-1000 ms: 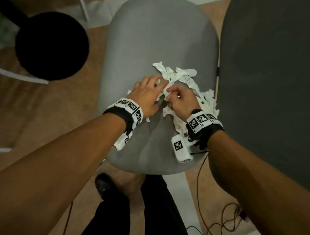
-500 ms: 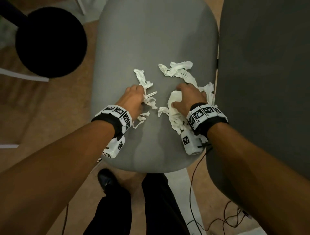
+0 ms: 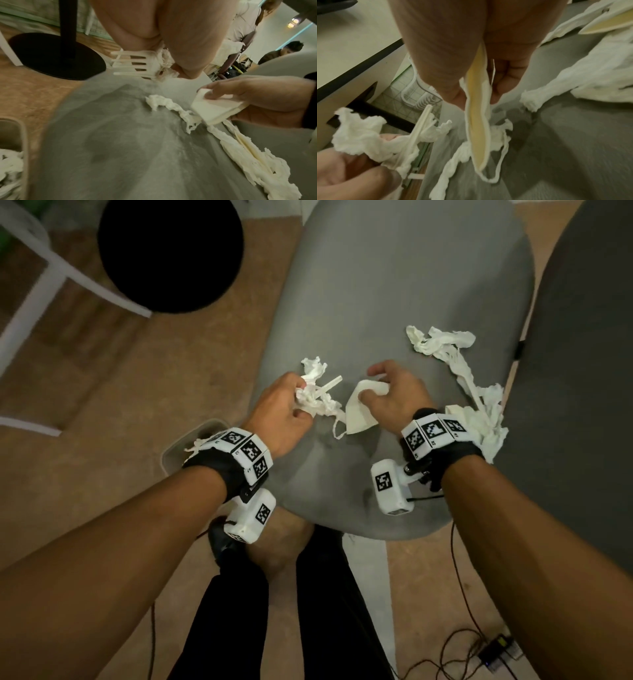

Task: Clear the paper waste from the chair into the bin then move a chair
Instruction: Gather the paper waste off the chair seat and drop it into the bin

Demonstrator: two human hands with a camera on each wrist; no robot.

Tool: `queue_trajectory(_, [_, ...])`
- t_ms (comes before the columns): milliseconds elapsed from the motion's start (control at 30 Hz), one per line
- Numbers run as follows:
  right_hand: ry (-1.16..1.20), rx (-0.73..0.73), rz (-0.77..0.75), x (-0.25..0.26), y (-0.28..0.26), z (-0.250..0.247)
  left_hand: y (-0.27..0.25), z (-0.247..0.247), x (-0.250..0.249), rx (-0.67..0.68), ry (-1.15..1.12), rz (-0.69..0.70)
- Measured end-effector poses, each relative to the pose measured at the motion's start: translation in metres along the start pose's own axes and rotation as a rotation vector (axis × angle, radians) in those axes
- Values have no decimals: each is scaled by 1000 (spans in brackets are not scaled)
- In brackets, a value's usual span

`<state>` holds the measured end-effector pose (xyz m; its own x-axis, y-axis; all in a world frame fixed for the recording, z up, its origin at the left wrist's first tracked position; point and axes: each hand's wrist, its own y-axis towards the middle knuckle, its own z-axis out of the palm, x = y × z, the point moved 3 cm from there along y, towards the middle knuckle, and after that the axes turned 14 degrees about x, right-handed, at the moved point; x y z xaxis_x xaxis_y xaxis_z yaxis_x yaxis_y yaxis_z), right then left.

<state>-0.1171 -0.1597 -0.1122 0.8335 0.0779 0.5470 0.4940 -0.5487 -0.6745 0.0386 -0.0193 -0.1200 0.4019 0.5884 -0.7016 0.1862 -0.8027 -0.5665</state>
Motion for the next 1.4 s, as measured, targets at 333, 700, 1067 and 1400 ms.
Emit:
queue_trajectory(333, [-576,288,107,58,4,65,-50,-34,63,-102,-76,-69])
queue_trajectory(700, [-254,315,-86,152,-4,195,-94,-65,169,-217,-215,-291])
queue_trajectory(1067, [-284,385,160,99,78,363,-68,-2,338,-72,-302,-418])
queue_trajectory(1400, [-174,448,99,98,45,347,-80,-13,316,-49,-328,-459])
